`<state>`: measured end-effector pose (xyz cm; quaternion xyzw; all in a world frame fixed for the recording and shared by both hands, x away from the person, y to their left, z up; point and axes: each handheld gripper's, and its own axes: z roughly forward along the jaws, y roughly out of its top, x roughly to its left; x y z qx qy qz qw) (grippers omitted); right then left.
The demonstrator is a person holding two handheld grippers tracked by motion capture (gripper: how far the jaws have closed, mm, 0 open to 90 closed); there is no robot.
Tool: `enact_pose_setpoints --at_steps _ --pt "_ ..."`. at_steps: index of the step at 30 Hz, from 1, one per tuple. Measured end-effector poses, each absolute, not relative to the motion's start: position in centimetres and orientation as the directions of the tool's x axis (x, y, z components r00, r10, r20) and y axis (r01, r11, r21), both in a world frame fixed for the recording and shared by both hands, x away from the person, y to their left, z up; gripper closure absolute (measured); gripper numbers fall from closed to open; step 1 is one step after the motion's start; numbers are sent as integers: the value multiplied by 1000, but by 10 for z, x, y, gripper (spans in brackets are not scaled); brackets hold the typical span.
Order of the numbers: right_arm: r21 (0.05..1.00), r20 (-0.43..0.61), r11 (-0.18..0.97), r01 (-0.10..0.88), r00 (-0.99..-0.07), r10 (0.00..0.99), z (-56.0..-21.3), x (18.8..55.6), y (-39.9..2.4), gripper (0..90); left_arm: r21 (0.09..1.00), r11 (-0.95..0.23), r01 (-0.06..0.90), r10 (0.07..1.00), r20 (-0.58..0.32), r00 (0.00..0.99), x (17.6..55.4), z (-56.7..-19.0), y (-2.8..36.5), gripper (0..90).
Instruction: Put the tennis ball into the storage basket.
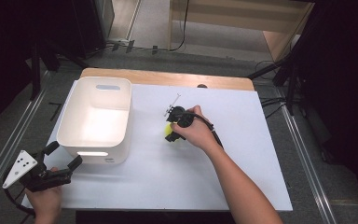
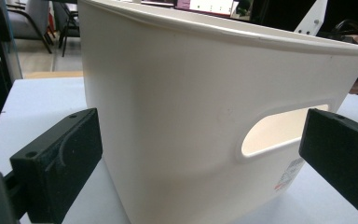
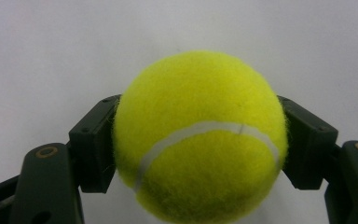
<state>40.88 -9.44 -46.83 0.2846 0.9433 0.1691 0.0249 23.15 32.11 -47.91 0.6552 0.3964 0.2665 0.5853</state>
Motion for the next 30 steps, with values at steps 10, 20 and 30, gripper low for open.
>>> enact_pose_setpoints --at_steps 10,20,30 --pt "343 57 788 512 -848 527 -458 410 -93 235 978 0 208 832 -116 543 231 -479 321 0" --pt "340 60 806 485 -866 496 -446 411 -88 236 978 2 207 831 -117 545 231 -479 321 0" --pt "349 74 817 459 -883 464 -432 413 -81 237 978 2 206 831 -116 544 231 -479 321 0"
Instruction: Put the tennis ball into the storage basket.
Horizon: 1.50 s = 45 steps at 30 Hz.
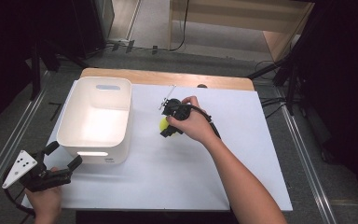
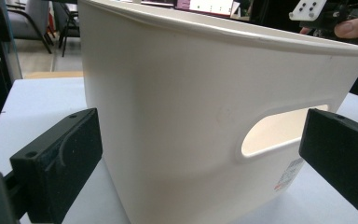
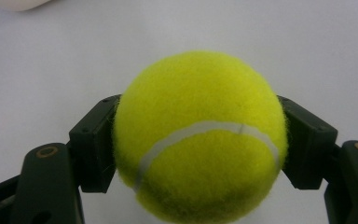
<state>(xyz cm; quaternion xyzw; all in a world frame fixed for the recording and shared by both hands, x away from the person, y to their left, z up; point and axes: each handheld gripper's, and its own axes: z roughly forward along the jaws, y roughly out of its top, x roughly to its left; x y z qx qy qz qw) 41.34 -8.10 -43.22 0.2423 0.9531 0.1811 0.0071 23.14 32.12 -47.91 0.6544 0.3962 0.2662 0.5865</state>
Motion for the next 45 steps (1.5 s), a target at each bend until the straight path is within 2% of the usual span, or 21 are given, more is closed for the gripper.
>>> enact_pose_setpoints --at_steps 45 --pt "372 52 853 365 -926 374 -378 418 -53 237 978 1 208 830 -117 545 231 -479 321 0"
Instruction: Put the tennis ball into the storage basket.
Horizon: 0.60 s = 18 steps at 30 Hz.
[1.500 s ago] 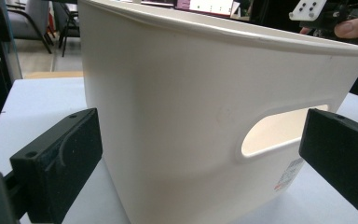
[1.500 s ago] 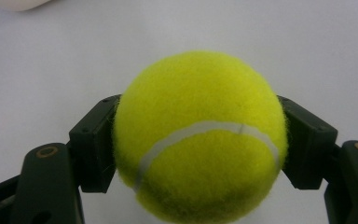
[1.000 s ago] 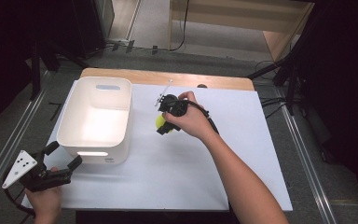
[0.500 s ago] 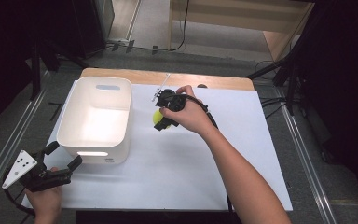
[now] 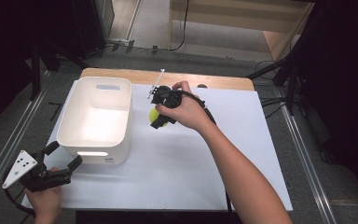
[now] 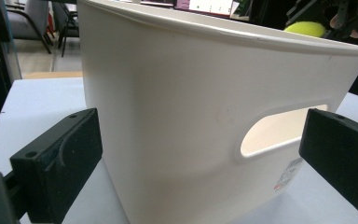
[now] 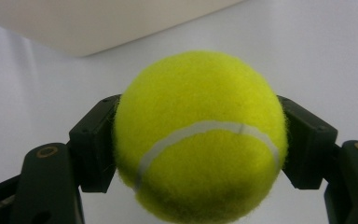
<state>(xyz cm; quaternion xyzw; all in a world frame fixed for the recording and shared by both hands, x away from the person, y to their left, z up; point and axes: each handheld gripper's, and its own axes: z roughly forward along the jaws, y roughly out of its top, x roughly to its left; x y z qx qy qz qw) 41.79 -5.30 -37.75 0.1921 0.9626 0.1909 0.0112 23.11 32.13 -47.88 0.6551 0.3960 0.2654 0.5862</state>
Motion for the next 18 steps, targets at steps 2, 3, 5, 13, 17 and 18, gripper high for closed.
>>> enact_pose_setpoints --at_steps 2,3,5,13,17,18 --pt "364 58 854 373 -924 379 -376 417 -51 237 978 2 207 830 -117 546 231 -479 321 0" --pt "365 59 855 370 -925 375 -375 417 -50 237 978 1 207 830 -116 546 231 -479 321 0" --pt "364 63 857 365 -928 368 -373 417 -49 237 978 2 207 829 -117 546 231 -479 321 0" --pt "369 64 862 348 -934 350 -365 417 -43 237 978 2 207 830 -117 546 231 -479 322 0" --pt "373 65 863 341 -937 343 -361 418 -40 237 978 1 207 830 -116 546 231 -479 322 0" --pt "370 69 863 343 -937 343 -359 418 -39 237 979 3 206 830 -117 546 231 -479 322 0"
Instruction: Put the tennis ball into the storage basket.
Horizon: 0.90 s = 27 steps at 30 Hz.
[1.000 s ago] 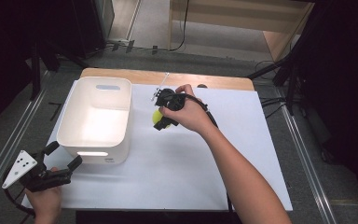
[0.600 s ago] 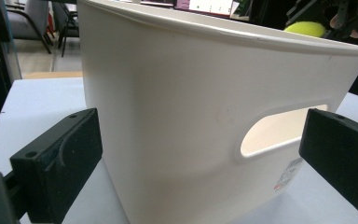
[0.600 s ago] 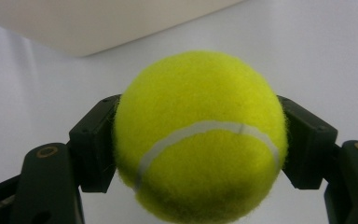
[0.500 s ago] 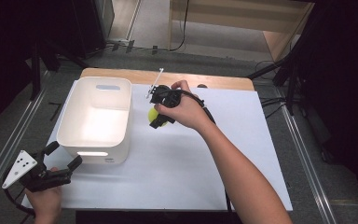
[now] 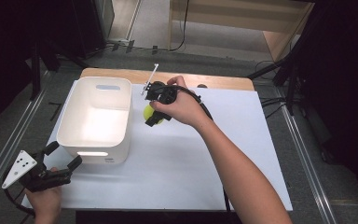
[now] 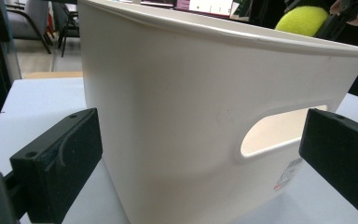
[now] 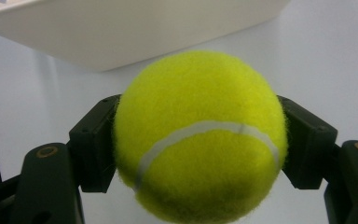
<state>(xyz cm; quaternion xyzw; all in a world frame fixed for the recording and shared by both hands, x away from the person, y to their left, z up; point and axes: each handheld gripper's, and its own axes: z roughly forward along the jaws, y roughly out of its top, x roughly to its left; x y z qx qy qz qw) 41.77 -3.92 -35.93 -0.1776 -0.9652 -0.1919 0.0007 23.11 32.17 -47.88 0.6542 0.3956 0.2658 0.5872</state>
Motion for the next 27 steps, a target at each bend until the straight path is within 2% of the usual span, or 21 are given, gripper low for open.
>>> enact_pose_setpoints --at_steps 27 --pt "378 66 879 292 -955 288 -338 417 -15 238 979 4 204 828 -118 548 231 -479 321 0"
